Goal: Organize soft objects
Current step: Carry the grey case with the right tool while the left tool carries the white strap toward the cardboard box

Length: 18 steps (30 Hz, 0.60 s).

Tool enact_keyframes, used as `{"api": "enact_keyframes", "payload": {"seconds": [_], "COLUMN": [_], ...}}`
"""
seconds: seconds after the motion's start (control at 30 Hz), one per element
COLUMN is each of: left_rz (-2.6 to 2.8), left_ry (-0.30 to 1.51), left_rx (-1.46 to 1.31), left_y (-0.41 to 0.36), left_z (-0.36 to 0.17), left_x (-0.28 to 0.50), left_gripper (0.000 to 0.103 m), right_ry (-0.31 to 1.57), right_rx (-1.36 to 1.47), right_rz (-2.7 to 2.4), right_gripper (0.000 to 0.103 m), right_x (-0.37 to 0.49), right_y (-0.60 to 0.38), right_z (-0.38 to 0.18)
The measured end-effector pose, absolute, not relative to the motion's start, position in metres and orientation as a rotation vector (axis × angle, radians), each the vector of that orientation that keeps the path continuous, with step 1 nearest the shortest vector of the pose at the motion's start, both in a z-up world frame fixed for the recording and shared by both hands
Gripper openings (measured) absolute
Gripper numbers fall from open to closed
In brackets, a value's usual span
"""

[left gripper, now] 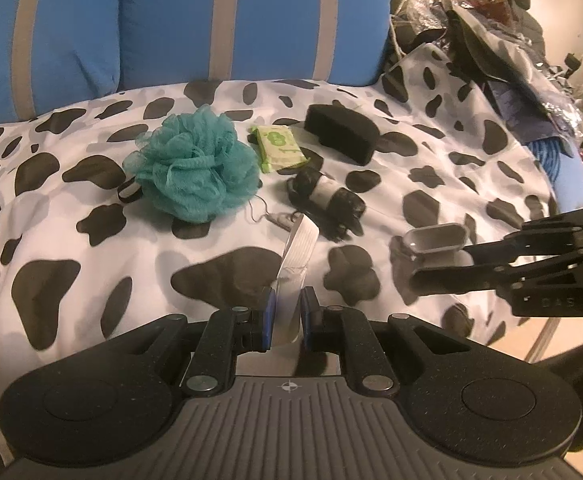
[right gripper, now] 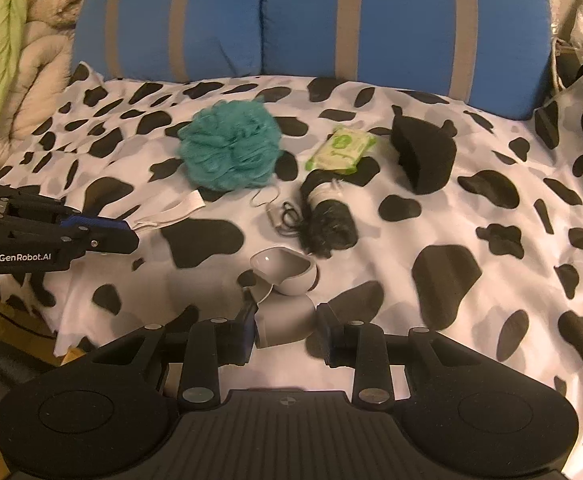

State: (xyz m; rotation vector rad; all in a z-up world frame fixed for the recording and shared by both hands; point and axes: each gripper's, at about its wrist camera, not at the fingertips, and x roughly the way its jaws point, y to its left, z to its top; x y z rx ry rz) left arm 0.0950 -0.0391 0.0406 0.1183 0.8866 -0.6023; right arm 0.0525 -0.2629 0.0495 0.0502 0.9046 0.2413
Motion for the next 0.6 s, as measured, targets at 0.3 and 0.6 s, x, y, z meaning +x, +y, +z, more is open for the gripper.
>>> {"api": "enact_keyframes", "payload": {"seconds": [0.3,0.6], "left_rz": [-0.618,-0.629], "left_ry": [0.885,0.912], "left_rx": [0.110,0.126], "left_y": [-0.036,-0.035], "left_z": [0.045,0.040], "left_x": [0.057,0.026], "left_gripper": [0.014,0.014], "right_ry": [0.911,0.926], "right_rx": [0.059,0.066], "right_rz": [0.260,0.268], "right_gripper": [0.035,0.035], "right_x": [0.026,0.002], "right_y": [-0.252,-0.247], "right_z": [0.052,0.051]}}
